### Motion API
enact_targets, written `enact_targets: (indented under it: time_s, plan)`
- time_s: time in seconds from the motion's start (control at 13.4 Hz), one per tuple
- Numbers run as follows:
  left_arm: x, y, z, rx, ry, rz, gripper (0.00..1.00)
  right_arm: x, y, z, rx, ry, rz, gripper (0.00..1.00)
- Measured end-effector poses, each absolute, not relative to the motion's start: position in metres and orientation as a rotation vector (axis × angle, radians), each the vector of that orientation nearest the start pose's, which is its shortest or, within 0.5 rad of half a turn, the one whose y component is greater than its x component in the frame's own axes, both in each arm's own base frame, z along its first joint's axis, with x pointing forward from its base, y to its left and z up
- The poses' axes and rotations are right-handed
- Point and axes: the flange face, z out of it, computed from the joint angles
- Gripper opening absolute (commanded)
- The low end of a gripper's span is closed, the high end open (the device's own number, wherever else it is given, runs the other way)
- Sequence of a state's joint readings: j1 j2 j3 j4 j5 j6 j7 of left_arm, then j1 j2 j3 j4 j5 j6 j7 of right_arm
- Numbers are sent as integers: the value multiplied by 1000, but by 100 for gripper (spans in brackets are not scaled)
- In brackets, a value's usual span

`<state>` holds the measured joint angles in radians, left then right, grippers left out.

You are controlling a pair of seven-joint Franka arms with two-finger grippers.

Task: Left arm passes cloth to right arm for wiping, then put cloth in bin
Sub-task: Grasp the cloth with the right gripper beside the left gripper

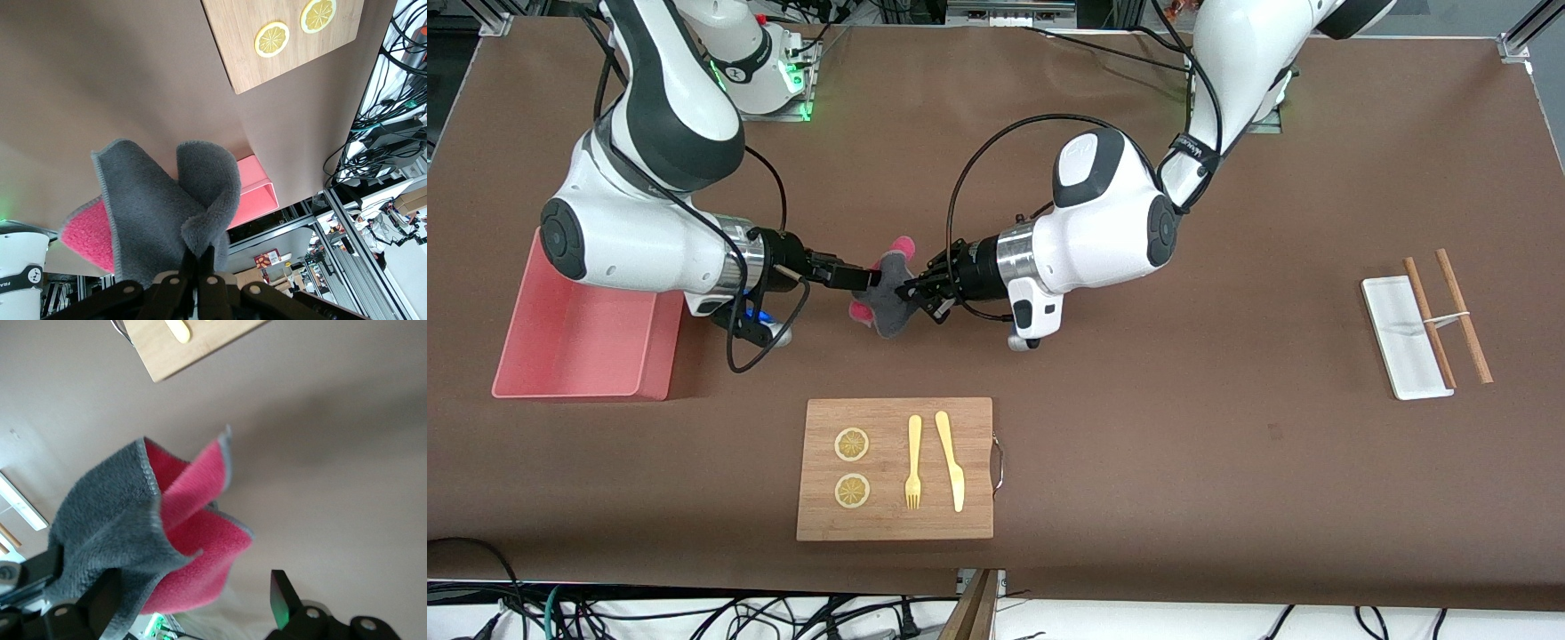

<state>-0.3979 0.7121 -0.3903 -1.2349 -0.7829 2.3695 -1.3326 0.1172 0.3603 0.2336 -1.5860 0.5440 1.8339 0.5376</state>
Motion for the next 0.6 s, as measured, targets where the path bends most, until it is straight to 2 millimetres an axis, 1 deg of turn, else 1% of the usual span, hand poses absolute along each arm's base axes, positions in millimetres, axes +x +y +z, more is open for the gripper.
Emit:
enact_targets:
  time_s: [0.15, 0.3, 0.45, 0.6]
  plan:
    - [606, -490, 425, 1883, 1234, -689, 0, 611, 247, 441, -2506, 479, 458, 99]
    - [606, -490, 425, 1883, 1234, -689, 0, 614, 242, 442, -2446, 471, 457, 99]
    - [606, -490, 425, 1883, 1234, -689, 0, 616, 234, 434, -2382, 453, 450, 99]
    - [606, -490, 425, 1883, 1234, -689, 0, 619, 226, 425, -2359, 465, 417, 99]
